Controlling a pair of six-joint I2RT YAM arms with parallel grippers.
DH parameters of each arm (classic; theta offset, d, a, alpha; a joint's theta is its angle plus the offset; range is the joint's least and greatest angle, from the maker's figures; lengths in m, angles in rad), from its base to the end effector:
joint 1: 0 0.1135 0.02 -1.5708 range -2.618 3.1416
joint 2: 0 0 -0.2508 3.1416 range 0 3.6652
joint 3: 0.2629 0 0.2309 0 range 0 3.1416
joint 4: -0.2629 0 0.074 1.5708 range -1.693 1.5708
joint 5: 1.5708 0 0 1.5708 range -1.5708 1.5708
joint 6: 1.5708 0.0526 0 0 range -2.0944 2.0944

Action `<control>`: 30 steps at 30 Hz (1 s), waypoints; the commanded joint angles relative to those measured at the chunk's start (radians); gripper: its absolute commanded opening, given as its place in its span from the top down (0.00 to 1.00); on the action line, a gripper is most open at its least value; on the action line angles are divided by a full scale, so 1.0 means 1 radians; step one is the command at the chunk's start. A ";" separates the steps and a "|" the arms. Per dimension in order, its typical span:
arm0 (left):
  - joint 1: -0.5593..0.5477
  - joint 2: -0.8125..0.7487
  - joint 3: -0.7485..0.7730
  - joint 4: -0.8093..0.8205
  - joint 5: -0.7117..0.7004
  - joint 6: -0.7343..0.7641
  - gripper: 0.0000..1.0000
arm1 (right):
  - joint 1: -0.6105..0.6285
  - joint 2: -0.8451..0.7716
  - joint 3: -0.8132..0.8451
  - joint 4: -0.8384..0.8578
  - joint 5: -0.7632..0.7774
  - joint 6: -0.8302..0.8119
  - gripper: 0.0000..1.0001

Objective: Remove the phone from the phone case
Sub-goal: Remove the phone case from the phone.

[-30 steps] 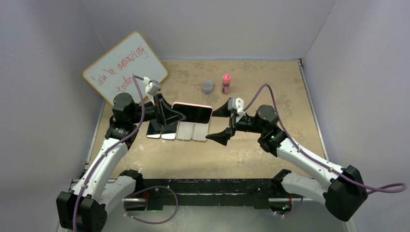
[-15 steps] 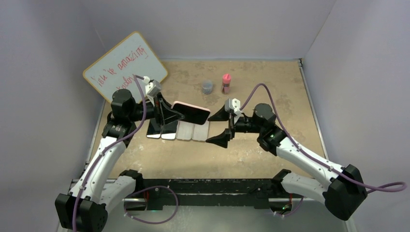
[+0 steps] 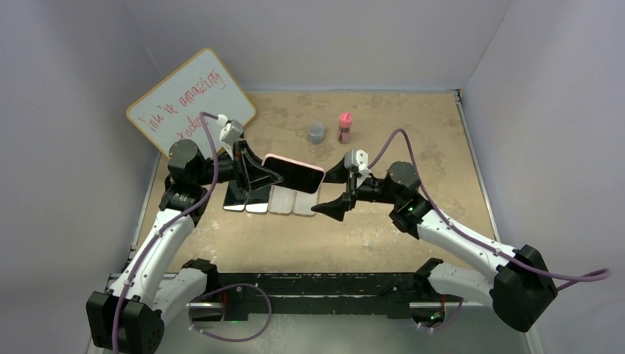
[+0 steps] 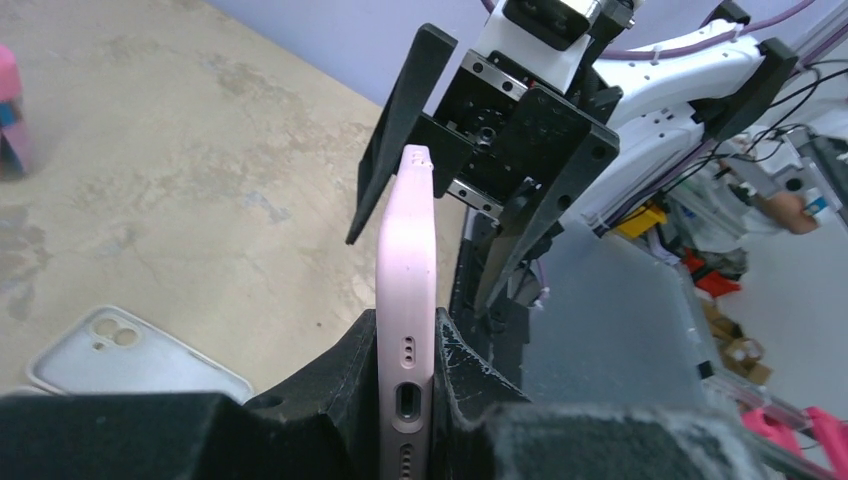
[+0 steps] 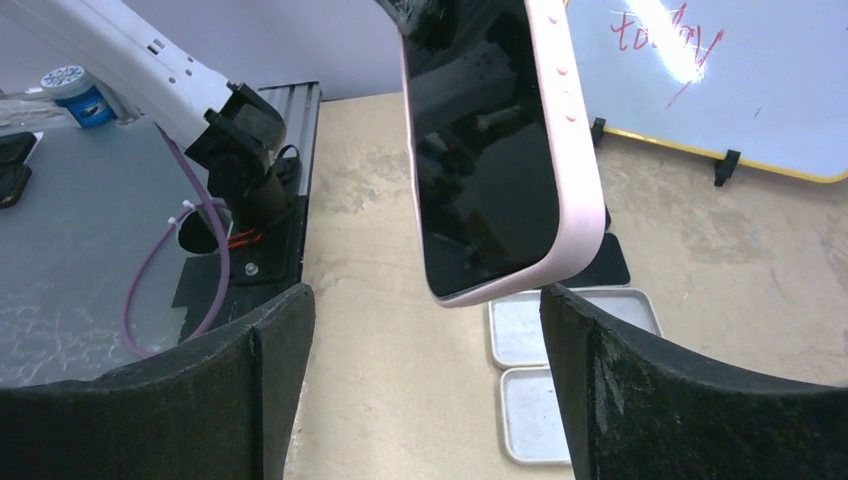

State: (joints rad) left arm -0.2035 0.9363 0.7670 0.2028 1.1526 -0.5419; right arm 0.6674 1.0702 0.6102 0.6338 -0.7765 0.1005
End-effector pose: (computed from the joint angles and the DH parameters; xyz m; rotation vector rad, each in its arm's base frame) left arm 0.1828 -0.0868 0.3403 0.7207 1.6029 -1.4322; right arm 0.1625 0.1750 0.3076 -1.0458 1.1529 1.1550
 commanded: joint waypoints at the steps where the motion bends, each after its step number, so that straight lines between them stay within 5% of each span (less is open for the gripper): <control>1: 0.001 -0.006 -0.033 0.180 0.029 -0.185 1.00 | 0.005 0.008 -0.012 0.139 -0.017 0.049 0.19; 13: 0.001 -0.002 -0.035 0.180 0.022 -0.243 1.00 | 0.005 0.033 -0.019 0.293 -0.135 0.106 0.51; 30: 0.001 0.035 -0.106 0.342 -0.082 -0.454 1.00 | 0.006 0.069 -0.018 0.347 -0.219 0.110 0.62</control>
State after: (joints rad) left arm -0.2043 0.9630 0.6666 0.4660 1.1999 -0.9291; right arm 0.6586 1.1419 0.5823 0.8959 -0.9215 0.2306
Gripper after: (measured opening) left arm 0.172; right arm 0.418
